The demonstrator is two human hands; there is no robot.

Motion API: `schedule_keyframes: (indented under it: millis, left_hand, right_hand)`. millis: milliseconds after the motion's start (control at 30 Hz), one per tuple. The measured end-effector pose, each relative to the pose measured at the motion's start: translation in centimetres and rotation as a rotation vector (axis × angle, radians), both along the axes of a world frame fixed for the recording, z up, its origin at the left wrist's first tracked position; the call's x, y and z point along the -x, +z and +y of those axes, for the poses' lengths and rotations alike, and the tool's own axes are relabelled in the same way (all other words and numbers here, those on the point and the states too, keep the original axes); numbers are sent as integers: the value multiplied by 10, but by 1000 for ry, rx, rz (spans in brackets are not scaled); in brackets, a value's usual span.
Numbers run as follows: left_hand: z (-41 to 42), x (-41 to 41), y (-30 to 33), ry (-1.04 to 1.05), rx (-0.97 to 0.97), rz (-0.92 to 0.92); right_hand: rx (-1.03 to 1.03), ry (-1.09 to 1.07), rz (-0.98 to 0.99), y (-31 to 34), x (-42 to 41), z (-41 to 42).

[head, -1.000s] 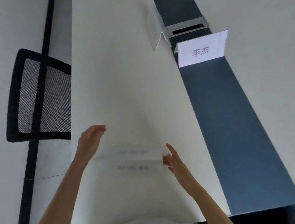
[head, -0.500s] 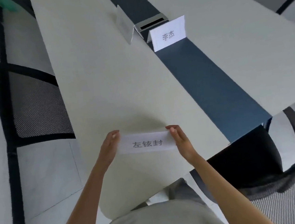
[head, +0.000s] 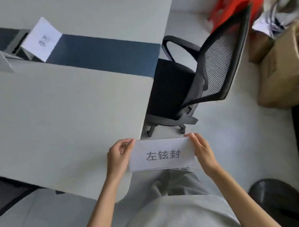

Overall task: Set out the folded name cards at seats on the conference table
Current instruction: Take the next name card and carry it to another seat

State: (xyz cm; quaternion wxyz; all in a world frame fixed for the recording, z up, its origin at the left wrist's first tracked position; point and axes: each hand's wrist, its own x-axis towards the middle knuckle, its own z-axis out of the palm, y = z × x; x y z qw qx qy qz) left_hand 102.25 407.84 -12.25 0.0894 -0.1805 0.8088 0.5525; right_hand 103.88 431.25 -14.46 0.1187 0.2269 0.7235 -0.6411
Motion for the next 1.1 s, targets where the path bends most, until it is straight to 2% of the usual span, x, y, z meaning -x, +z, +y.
schedule_keyframes:
  millis: [267,400,567,767,900,1100]
  left_hand:
    - [178,28,-5,-505,-69,-17]
    - [291,51,-15,-673,-70,-6]
    - [419,78,-11,-595,-83,30]
    - [496,122,0,-447,-122,28]
    - [541,181,-10,-372,-153,19]
    - [615,311,-18,-396,-142,52]
  right_hand:
    - [28,-556,-53,-8,-76,144]
    - [40,-703,-67,-10,-87,231]
    - [-5,-696,-41,11,-53,352]
    - [-117,-527,32,29,32,466]
    - [-165,-435,59,23,105,517]
    - [-118,-475,11,4,218,579]
